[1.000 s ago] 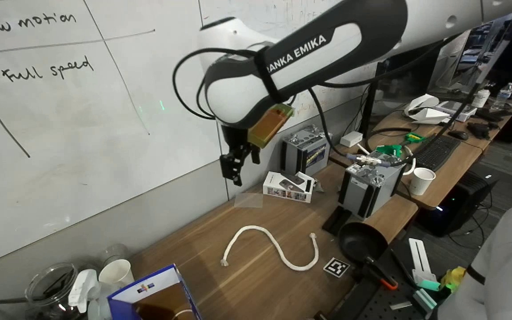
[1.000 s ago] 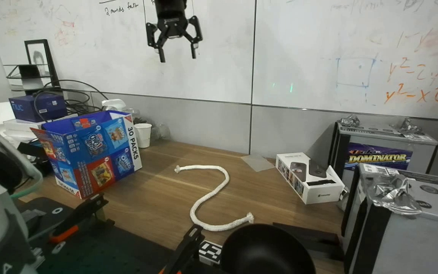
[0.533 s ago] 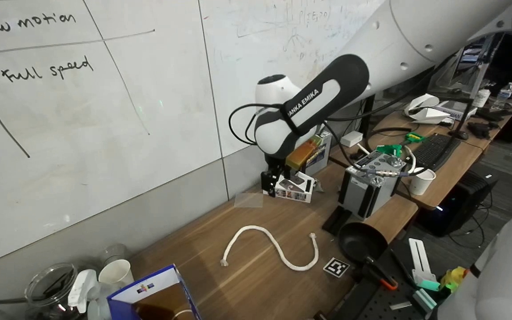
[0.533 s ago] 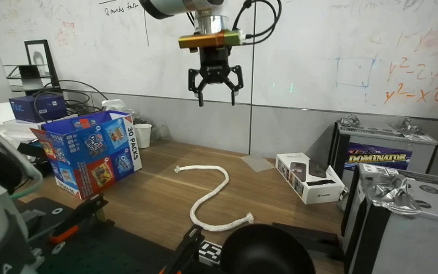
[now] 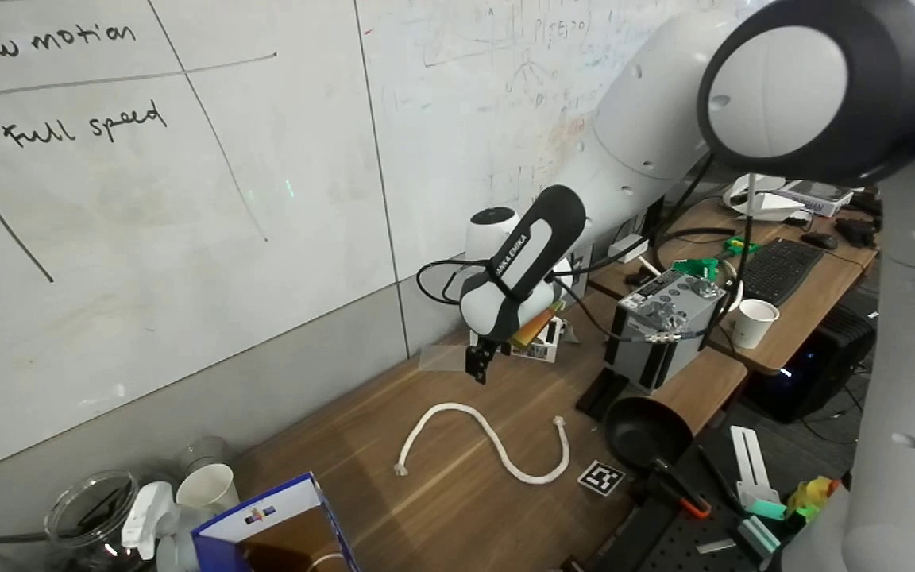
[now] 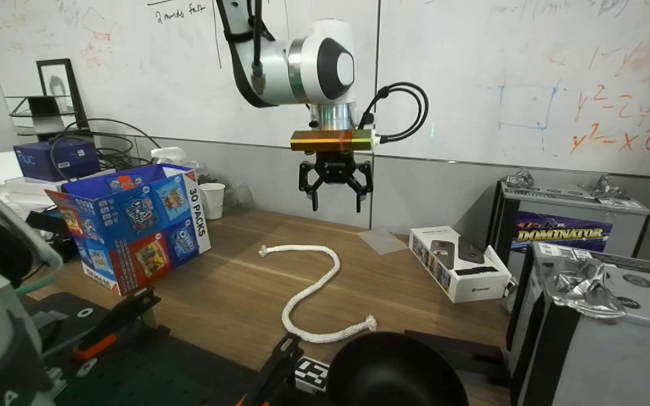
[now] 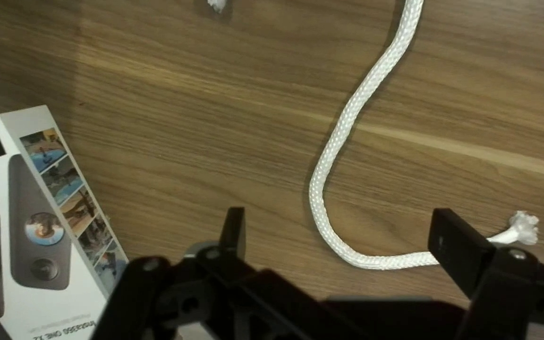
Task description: Pick up all the ropes and pack them in the box
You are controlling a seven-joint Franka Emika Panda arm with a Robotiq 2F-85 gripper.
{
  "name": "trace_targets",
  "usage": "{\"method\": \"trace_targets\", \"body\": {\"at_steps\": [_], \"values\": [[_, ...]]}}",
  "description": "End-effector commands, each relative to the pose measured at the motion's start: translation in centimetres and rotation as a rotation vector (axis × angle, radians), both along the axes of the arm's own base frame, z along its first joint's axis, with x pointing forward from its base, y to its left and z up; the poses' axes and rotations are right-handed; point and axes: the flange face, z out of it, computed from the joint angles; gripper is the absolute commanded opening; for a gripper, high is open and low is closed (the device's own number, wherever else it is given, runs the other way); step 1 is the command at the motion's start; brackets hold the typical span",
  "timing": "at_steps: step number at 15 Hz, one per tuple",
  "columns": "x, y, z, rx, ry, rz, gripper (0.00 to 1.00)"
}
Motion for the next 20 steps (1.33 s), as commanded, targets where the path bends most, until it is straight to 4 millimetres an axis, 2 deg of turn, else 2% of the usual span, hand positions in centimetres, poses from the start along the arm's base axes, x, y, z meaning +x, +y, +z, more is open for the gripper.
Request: {"method": "trace_targets", "body": {"at_steps": [1,5,11,20], "values": [[1.6,-0.2,-3.5,0.026,-0.037,-0.041,1.00],[1.4,-0.3,-7.6,0.021,-0.048,-0.076,1.00],[0.7,-0.2,-12.3,0.049,-0.028,-0.184,1.00],[-0.2,0.3,-15.6,0.063,-0.004,-0.305,1.00]]}}
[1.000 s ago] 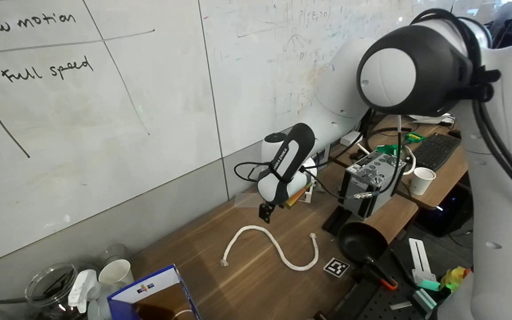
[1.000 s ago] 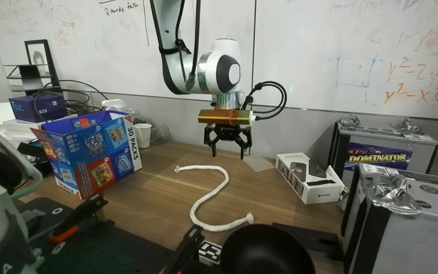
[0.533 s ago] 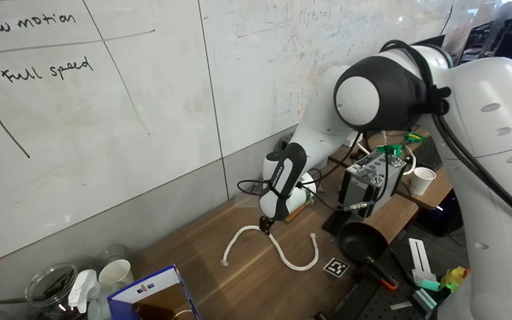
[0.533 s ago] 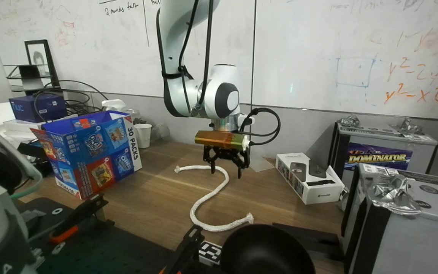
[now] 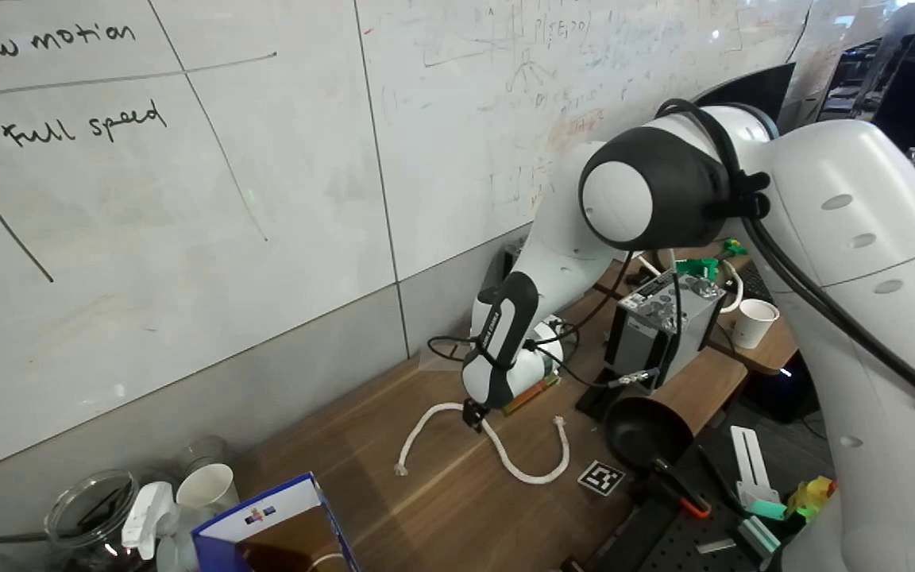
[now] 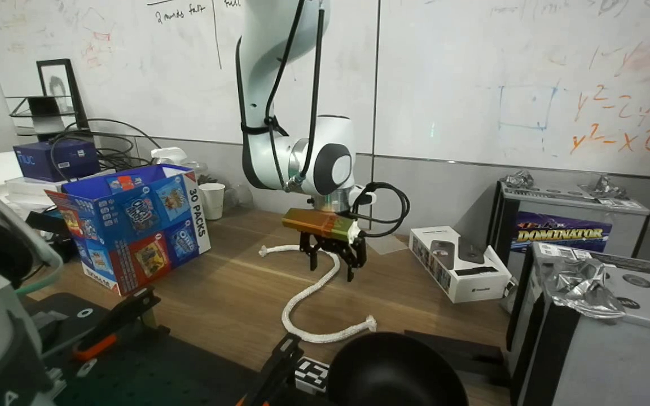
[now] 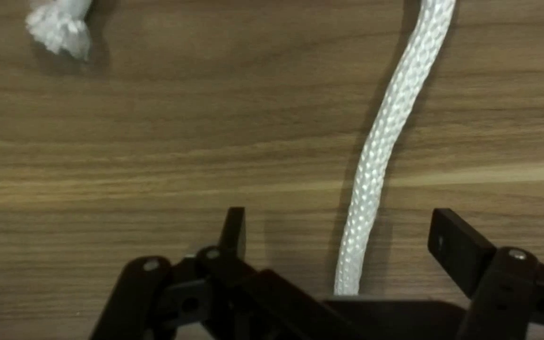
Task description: Pick up all the ropes and pack them in the box
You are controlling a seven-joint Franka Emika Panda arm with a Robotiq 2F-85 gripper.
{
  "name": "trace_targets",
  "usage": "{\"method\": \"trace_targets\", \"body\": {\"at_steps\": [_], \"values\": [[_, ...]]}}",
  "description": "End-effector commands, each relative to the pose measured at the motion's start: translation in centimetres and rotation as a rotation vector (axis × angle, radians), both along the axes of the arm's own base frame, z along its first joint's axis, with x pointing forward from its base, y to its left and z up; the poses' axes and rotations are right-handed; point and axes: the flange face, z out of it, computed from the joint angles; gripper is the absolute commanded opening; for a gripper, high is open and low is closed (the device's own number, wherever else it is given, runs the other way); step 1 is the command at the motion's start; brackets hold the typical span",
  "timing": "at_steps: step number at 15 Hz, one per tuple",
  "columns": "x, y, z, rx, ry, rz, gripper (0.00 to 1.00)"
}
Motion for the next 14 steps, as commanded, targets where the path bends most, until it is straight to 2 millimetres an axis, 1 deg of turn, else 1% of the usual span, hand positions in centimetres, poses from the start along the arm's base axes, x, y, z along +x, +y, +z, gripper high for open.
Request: {"method": "trace_targets", "body": {"at_steps": [1,4,10,11,12,13,14], "values": [[0.4,0.2,-0.9,0.011,-0.014,-0.050,1.00],[0.2,0.2,-1.4,0.013,-0.005,-0.069,1.00],[0.2,0.2,-1.9,0.014,0.001,-0.087,1.00],[0.2,0.1,-2.0,0.014,0.002,-0.089,0.75],[0.2,0.1,-2.0,0.012,0.003,-0.090,0.74],[0.2,0.1,-2.0,0.012,0.003,-0.092,0.68],[0.2,0.1,-2.0,0.012,0.003,-0.094,0.58]]}}
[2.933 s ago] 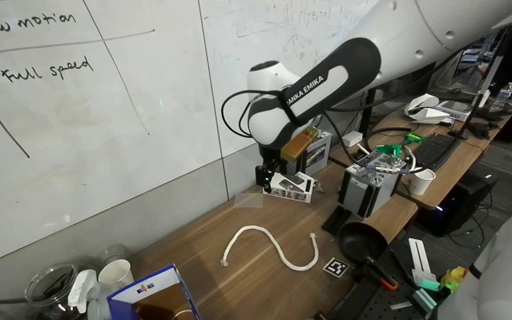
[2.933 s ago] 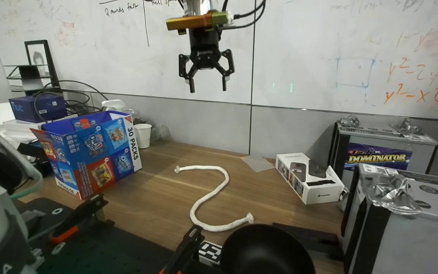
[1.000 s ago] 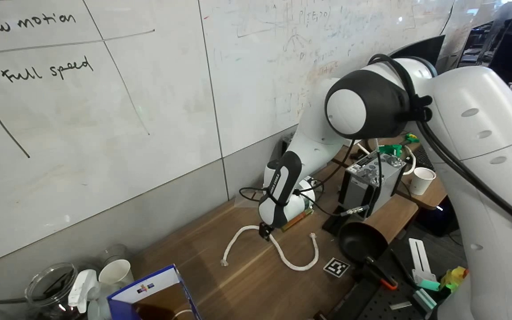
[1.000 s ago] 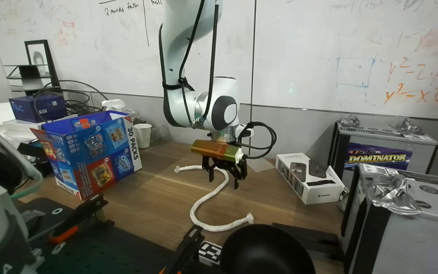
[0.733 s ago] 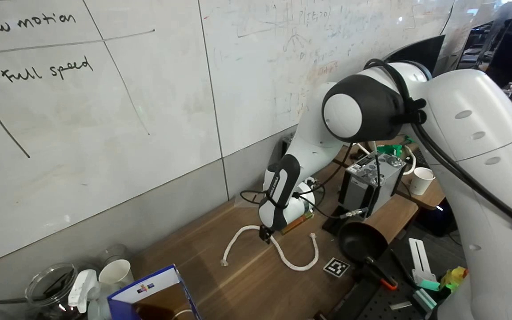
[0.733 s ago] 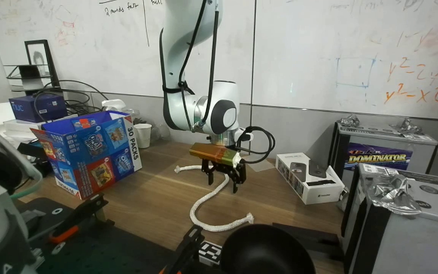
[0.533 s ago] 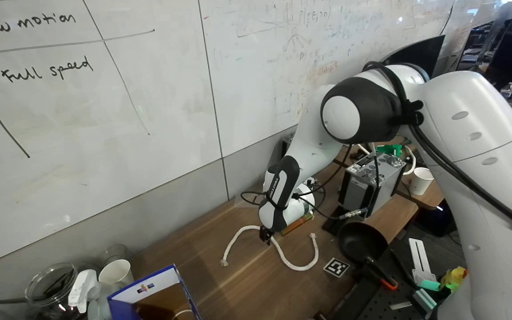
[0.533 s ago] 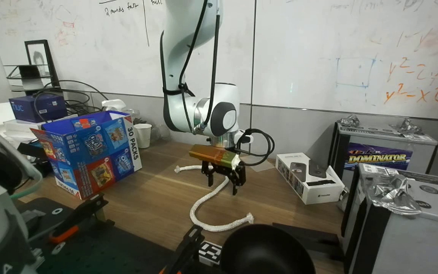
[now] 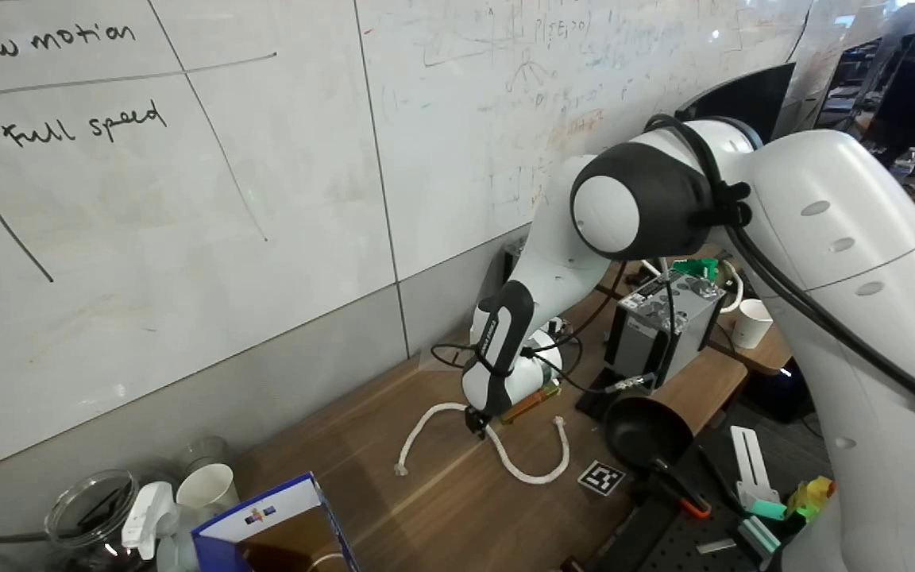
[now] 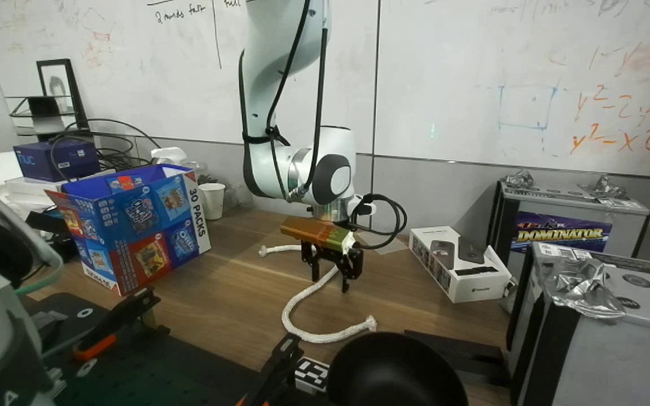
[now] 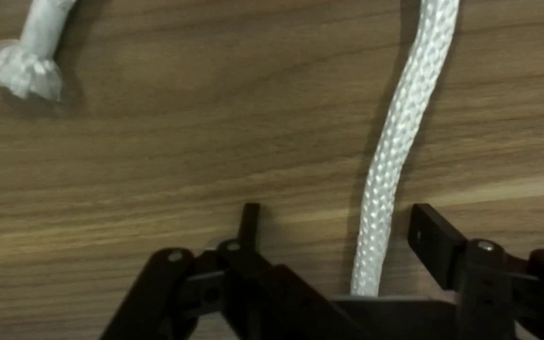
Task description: Pick up all the ropes and pack them in the box
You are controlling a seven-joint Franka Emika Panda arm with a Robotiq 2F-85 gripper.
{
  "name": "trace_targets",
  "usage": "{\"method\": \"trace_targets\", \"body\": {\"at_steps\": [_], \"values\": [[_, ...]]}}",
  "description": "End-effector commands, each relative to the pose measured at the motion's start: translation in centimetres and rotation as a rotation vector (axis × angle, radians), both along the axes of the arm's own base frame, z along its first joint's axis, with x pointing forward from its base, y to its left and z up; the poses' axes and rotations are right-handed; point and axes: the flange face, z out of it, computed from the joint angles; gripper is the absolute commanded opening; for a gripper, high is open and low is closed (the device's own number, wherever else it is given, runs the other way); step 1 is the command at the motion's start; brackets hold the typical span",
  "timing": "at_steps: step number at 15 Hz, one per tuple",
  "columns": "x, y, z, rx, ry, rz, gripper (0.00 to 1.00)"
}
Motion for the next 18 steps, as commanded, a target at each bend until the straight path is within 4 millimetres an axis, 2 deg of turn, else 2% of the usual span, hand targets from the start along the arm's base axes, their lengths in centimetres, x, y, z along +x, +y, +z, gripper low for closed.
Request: {"method": "trace_targets", "body": {"at_steps": [1,7,9,11,13,16,18], "values": [[0.6,0.2,-0.1,0.005,-0.022,-0.023,0.51],[1.2,0.5,0.4,0.025,-0.003,-0.004,0.07],[1.5,0.7,0.8,0.102,0.029,0.057,0.04],[1.8,0.8,2.0,0.196,0.048,0.138,0.08],[2.0,1.0,4.1,0.275,0.061,0.218,0.08],[2.0,1.8,9.5,0.380,0.050,0.350,0.08],[2.4,3.1,13.6,0.453,0.040,0.437,0.07]]}}
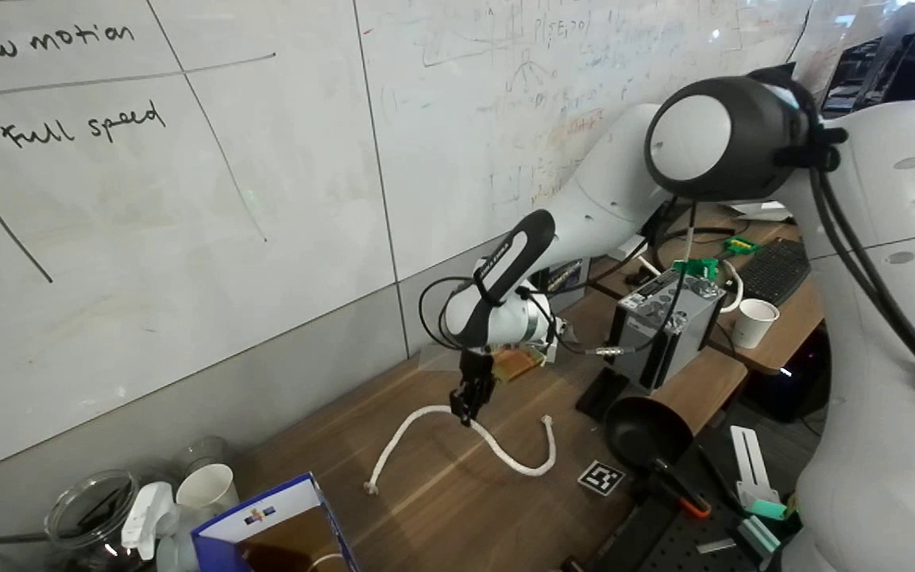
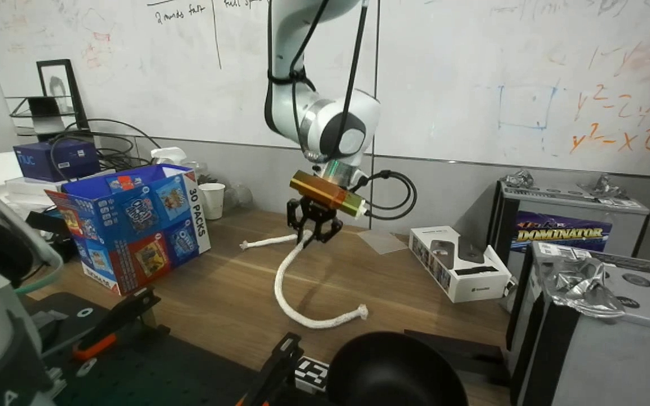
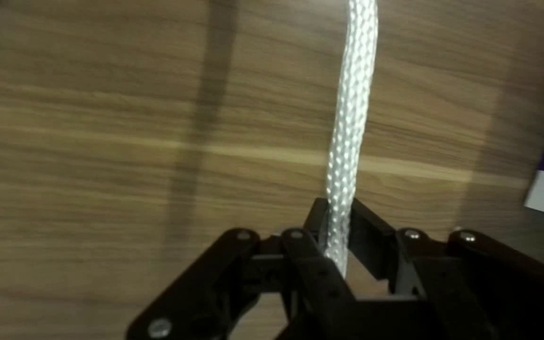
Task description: Pick up all the ropes and pack them in the box
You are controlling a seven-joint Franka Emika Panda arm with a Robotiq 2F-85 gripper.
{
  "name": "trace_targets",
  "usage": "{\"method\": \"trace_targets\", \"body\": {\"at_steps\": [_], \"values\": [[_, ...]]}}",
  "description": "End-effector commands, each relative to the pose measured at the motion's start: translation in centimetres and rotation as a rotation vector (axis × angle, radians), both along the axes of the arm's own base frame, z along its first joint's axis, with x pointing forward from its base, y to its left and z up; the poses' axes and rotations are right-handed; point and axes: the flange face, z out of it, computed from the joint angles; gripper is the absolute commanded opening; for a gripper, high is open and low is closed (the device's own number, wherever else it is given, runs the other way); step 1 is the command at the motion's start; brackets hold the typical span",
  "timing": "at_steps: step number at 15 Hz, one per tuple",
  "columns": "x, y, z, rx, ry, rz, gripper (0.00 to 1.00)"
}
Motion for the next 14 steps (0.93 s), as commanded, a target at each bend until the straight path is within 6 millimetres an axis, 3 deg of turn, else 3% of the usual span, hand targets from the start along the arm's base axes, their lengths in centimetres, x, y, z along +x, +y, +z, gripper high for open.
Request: {"method": "trace_targets", "body": {"at_steps": [1,7,10,14], "values": [[-0.1,2.6,8.5,0.093,-0.021,0.138,0.07],[-0.1,10.1,21.8,0.034,-0.067,0.234,0.07],[-1.3,14.7,28.6,-0.027,-0.128,0.258,0.07],[-4.4,20.1,37.5,-0.085,-0.210,0.229,0.08]]}}
